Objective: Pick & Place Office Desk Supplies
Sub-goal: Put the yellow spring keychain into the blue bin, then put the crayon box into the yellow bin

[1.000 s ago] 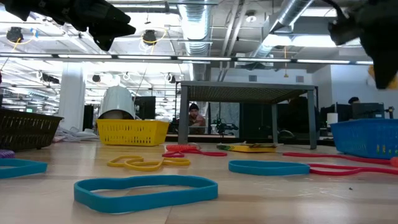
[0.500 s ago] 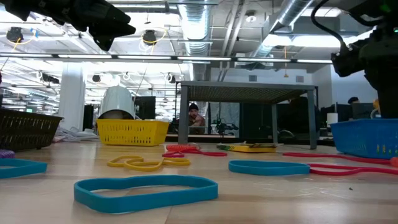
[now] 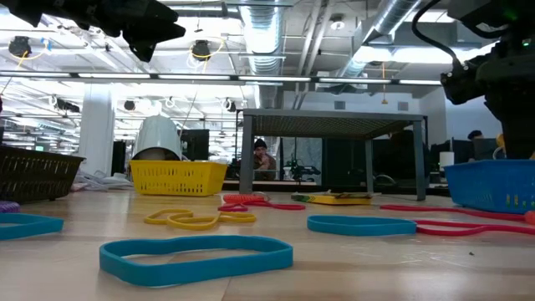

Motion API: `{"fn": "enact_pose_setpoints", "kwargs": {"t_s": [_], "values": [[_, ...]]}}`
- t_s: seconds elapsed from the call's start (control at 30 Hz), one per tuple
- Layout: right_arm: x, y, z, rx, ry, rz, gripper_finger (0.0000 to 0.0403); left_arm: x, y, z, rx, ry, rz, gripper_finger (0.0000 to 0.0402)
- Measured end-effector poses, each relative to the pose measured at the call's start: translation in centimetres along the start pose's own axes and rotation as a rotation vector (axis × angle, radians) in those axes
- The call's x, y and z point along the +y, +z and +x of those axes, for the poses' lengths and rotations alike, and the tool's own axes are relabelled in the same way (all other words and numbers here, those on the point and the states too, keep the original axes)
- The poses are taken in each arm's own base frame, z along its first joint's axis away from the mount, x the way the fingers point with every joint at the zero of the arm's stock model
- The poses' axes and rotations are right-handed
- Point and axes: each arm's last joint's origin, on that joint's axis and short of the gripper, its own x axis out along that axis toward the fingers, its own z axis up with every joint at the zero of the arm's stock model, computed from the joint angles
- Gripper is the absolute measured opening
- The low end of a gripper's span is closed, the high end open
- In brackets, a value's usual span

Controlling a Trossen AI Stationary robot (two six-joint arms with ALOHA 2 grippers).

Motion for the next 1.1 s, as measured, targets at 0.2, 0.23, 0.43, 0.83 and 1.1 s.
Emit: {"fn": "enact_pose_setpoints", "kwargs": {"t_s": [0.2, 0.23, 0.43, 0.83, 1.1], "values": [[0.0, 0.0, 0.0, 0.0, 0.001, -0.014, 0.0015, -0.01, -0.01, 0.01, 0.0, 0.0, 0.0, 0.0131], [0.01, -0.01, 0.0, 0.002, 0.001, -0.016, 0.0015, 0.0, -0.01, 0.01, 0.0, 0.0, 0.0, 0.0131], [0.01, -0.01, 0.0, 0.004, 0.002, -0.026, 0.0015, 0.0, -0.01, 0.01, 0.0, 0.0, 0.0, 0.0131], [0.01, -0.02, 0.01, 0.027, 0.011, -0.011, 0.007, 0.0, -0.01, 0.01, 0.0, 0.0, 0.0, 0.0131], [-0.54, 0.69, 0.09, 0.025, -0.018, -0.001, 0.0185, 0.0, -0.01, 0.01, 0.001, 0.0, 0.0, 0.0131]]}}
